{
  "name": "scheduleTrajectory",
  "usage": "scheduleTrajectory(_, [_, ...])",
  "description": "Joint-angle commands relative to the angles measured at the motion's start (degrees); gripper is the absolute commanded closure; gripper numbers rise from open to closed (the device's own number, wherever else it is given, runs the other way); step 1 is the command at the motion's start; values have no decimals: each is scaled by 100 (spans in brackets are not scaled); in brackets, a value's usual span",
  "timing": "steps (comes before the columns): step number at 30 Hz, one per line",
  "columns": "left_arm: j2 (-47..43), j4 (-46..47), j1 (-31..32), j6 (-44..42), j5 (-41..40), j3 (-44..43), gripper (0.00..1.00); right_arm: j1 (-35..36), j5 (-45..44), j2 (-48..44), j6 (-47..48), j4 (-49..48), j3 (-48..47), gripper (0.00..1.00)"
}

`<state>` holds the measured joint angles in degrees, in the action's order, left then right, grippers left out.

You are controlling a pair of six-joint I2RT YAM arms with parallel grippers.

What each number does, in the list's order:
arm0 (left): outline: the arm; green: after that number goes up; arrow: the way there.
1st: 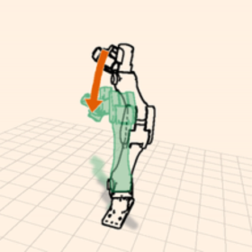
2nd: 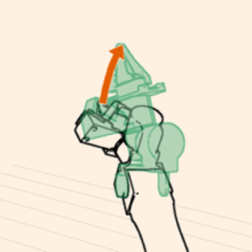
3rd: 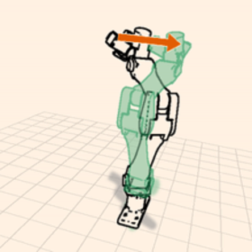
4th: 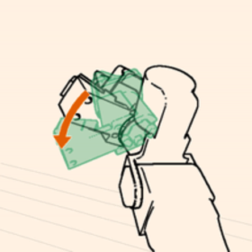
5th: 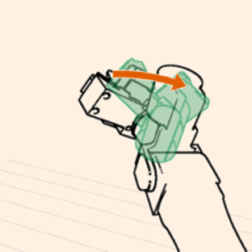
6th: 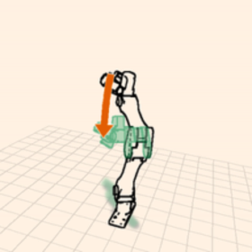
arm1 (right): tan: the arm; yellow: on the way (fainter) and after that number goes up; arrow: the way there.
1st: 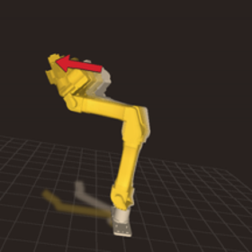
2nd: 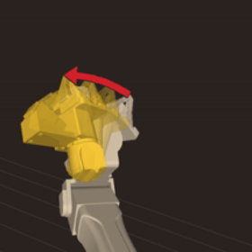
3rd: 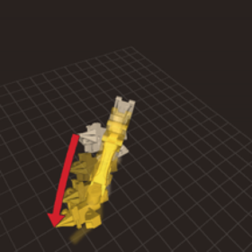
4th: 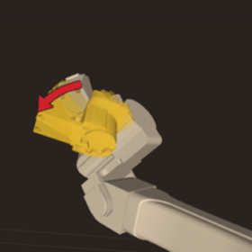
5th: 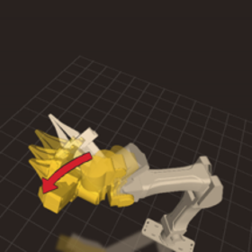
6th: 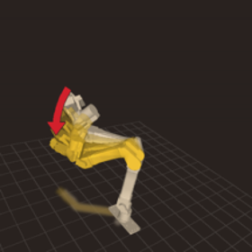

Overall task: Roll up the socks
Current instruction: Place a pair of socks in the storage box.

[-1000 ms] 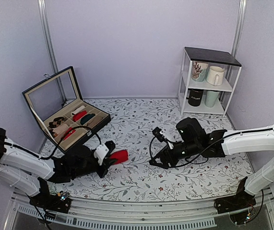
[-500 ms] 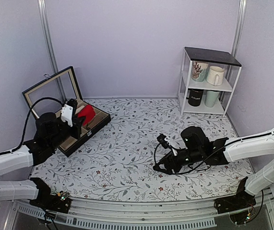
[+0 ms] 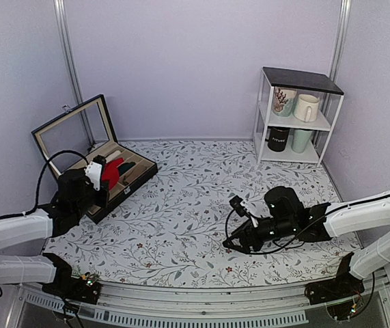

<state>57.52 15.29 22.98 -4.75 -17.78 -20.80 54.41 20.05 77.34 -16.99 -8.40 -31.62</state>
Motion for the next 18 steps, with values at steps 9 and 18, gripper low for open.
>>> scheduleTrajectory(9, [-249, 1151, -401, -593, -1010, 850, 100, -10, 132, -220, 65, -430, 303, 38])
scheduleTrajectory(18, [544, 1572, -725, -681, -330, 874, 100, -18, 265, -68, 117, -509, 296, 38])
